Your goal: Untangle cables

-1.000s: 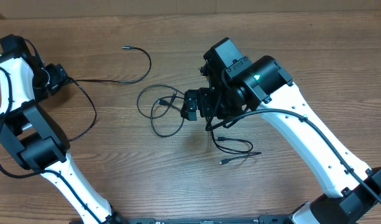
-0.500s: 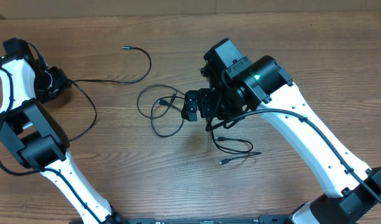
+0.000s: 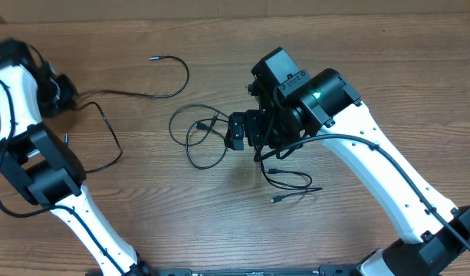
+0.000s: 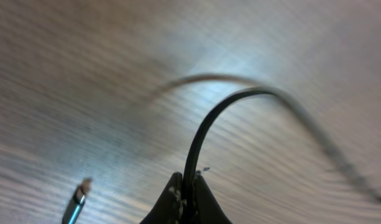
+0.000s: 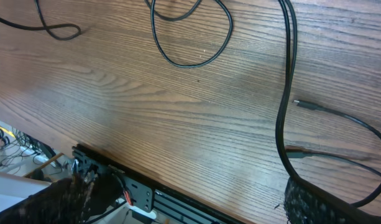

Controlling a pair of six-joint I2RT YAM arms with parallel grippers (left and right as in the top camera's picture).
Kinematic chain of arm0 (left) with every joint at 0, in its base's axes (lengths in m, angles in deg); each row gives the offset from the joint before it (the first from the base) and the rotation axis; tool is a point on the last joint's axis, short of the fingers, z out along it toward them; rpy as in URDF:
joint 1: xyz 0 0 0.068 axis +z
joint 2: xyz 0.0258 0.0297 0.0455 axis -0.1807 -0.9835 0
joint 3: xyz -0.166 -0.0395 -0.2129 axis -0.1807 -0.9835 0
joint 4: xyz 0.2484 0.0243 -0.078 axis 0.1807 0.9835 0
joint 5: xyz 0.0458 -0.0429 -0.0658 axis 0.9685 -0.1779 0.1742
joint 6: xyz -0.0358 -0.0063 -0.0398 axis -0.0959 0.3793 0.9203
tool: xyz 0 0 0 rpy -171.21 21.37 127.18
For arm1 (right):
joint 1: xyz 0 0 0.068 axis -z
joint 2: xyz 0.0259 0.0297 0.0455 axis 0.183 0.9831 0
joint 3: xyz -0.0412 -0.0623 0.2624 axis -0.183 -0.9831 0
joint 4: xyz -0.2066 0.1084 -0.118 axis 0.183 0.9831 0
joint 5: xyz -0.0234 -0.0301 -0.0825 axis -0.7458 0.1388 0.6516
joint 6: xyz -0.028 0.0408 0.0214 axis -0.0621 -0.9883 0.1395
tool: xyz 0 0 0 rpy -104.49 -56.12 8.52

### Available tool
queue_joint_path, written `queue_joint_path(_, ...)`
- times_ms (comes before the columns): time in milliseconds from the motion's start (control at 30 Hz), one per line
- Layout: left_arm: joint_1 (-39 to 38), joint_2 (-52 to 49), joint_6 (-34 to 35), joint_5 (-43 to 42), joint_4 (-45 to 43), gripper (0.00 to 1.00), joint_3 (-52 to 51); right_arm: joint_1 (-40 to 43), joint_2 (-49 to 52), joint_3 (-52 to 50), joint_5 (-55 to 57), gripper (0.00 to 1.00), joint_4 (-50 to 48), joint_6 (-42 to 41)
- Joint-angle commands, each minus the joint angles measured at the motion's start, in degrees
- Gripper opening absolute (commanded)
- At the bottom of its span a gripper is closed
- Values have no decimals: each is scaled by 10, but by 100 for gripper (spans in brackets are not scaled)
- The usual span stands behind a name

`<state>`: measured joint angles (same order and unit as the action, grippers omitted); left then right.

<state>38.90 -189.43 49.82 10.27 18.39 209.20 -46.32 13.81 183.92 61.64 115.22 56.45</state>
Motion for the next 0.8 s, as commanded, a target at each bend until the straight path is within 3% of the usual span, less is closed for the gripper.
queue_joint_path(0, 0, 11, 58, -100, 17, 4, 145, -3, 2, -1, 2, 100, 0, 4)
queue_joint_path(133, -5, 12, 154, -226, -2, 4, 298, -3, 2, -1, 2, 100, 0, 4)
queue_joint_path(367, -40, 12, 304, -297, -107, 4, 478, -3, 2, -1, 2, 100, 0, 5)
queue_joint_path(600, -100, 12, 416, -329, -300, 4, 555, -3, 2, -1, 2, 100, 0, 5)
queue_joint_path(767, -150, 12, 426, -303, -294, 4, 553, -3, 2, -1, 2, 100, 0, 5)
